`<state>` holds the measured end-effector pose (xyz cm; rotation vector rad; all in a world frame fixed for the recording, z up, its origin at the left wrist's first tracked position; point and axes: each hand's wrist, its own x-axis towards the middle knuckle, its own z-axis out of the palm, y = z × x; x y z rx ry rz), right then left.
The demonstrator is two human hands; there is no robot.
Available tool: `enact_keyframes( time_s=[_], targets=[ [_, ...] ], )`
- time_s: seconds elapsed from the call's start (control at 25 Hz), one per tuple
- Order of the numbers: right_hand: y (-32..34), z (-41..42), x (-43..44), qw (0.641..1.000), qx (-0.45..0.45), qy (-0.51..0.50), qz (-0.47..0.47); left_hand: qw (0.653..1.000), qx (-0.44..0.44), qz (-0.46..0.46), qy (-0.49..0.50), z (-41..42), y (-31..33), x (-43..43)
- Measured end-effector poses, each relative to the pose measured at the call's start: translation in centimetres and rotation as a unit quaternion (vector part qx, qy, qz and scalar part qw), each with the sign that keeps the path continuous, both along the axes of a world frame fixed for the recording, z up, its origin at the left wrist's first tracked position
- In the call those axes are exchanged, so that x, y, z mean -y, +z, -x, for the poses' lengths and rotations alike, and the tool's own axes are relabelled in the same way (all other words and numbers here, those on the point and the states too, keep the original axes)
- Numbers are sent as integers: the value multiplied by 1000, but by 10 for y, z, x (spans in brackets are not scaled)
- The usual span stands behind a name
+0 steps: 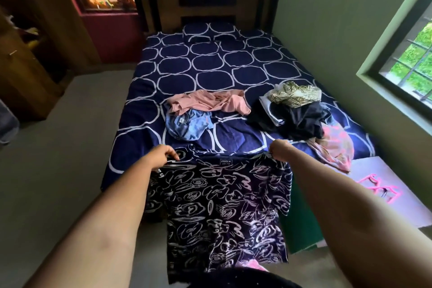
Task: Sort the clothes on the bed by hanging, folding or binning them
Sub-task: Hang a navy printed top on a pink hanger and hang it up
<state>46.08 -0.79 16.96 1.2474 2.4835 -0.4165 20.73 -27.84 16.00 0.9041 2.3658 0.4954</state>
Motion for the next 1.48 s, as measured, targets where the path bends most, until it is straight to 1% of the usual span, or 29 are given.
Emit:
enact_keyframes(
  time_s=[0.04, 0.08, 0.16, 0.28, 0.32, 0.44, 0.48, 0.56, 0.6, 0.64, 0.76, 0.88, 1.08, 1.2, 1.24, 1.32, 1.4, 1.48],
  targets=[
    [-3, 8, -13, 999, 23, 21, -28, 1000, -17, 0, 5, 8, -4, -12],
    [-5, 15, -26, 998, 26, 22, -53, 999, -35, 2, 5, 16, -9, -24],
    [-13, 34, -54, 996, 31, -2, -79, 998, -58, 5, 1, 39, -19, -51],
    [-18, 79, -104, 999, -6, -28, -22, 997, -70, 2, 20, 87, -29, -99],
    [-19, 99, -125, 1000, -19, -18, -9, 996, -80, -8, 34, 105, -32, -119],
    [-22, 158, -178, 998, -59, -16, 7, 989, -133, -22, 62, 149, -36, -178],
    [-28, 173, -194, 997, -75, -21, 11, 986, -156, -2, 65, 159, -39, -195],
    [-43, 201, -220, 996, -88, -15, 30, 975, -202, 70, 68, 178, -48, -219],
    [-52, 212, -231, 994, -95, -20, 46, 974, -199, 82, 73, 187, -55, -228],
    [-62, 224, -243, 992, -107, -23, 56, 978, -175, 73, 82, 200, -67, -238],
    [-90, 248, -263, 984, -146, -41, 93, 991, -68, 31, 113, 232, -106, -261],
    [-115, 258, -264, 976, -155, -30, 147, 993, -29, 22, 116, 228, -119, -273],
    [-124, 268, -248, 967, -190, -12, 169, 998, 1, 7, 55, 234, -138, -267],
    [-114, 279, -241, 970, -183, 13, 162, 998, 61, -1, 29, 245, -128, -267],
    [-107, 284, -239, 973, -167, 26, 158, 997, 82, 16, 0, 247, -120, -269],
    [-92, 290, -234, 977, -114, 43, 172, 988, 104, 77, -87, 250, -105, -273],
    [-79, 291, -225, 980, -20, 60, 190, 973, 105, 120, -169, 255, -90, -278],
    [-71, 286, -211, 983, 57, 92, 146, 964, 98, 118, -217, 261, -82, -283]
  ],
)
